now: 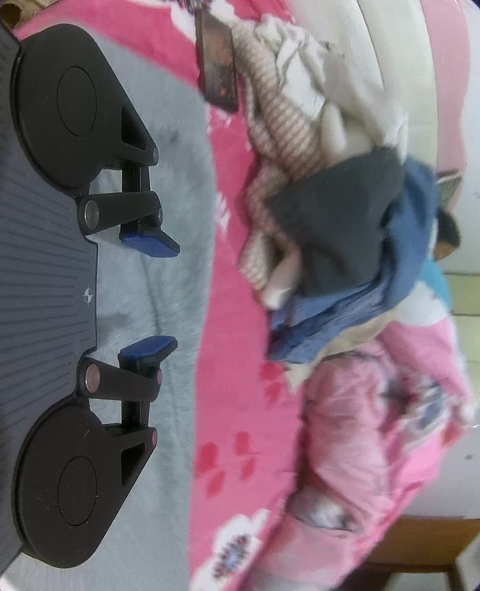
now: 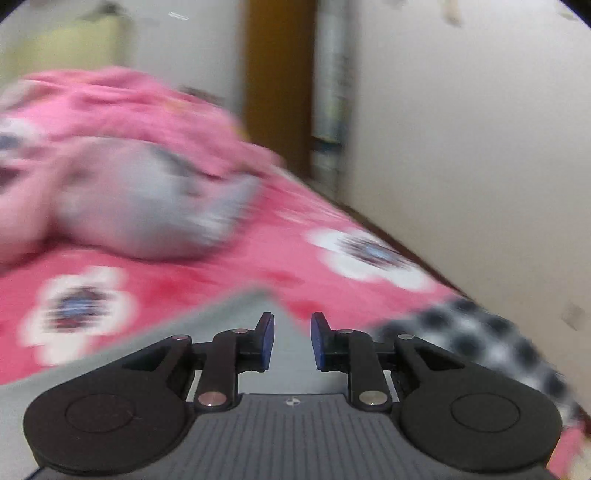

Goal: Fold clothes

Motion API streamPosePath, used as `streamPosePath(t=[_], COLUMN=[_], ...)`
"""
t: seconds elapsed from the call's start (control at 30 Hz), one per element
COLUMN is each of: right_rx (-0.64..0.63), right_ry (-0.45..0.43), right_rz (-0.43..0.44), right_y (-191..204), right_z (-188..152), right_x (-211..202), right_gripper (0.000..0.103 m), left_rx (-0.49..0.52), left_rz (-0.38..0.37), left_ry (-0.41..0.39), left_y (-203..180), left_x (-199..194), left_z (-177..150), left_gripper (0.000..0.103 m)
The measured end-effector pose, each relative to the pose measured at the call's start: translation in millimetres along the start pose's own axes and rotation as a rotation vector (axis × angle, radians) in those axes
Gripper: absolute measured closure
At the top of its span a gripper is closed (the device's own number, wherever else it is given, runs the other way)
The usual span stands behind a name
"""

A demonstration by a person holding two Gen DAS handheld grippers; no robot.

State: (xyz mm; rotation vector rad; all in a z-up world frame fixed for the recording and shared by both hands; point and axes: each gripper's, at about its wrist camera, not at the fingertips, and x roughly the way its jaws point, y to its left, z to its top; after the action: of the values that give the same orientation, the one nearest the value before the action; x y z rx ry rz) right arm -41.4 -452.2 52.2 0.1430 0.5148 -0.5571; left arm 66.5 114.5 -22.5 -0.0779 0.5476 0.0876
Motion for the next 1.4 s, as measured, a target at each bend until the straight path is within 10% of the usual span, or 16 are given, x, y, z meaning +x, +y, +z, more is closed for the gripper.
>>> streamPosePath(t=[0.3, 0.7, 1.13, 1.4], right_rx=[-0.321, -0.827, -1.254, -1.233], right_ry=[-0.109, -0.206, -0.305, -0.274], right_rz=[0.564, 1.187, 1.120, 1.111], right_y=[211.2, 439.5, 570.1, 577.9], right_z=[-54.8, -183.3, -281.2, -281.2], right_x=[-66.8, -199.5, -215.3, -213.4], right_gripper=[0.039, 0.027, 0.027, 0.040], left_rx=[-0.279, -0.679, -0.818, -0.845], left_rz=[0.045, 0.039, -0.074, -0.135], left_ry=[0.011, 0.041, 0.052, 0.044], left_y=[99.0, 204.7, 244.3, 251.2], left_x=[-69.0, -89.7, -72.0, -62.9], left_z=[-5.2, -66.3, -81.7, -81.1], left_gripper=[0.046, 0.045, 0.045, 0.045])
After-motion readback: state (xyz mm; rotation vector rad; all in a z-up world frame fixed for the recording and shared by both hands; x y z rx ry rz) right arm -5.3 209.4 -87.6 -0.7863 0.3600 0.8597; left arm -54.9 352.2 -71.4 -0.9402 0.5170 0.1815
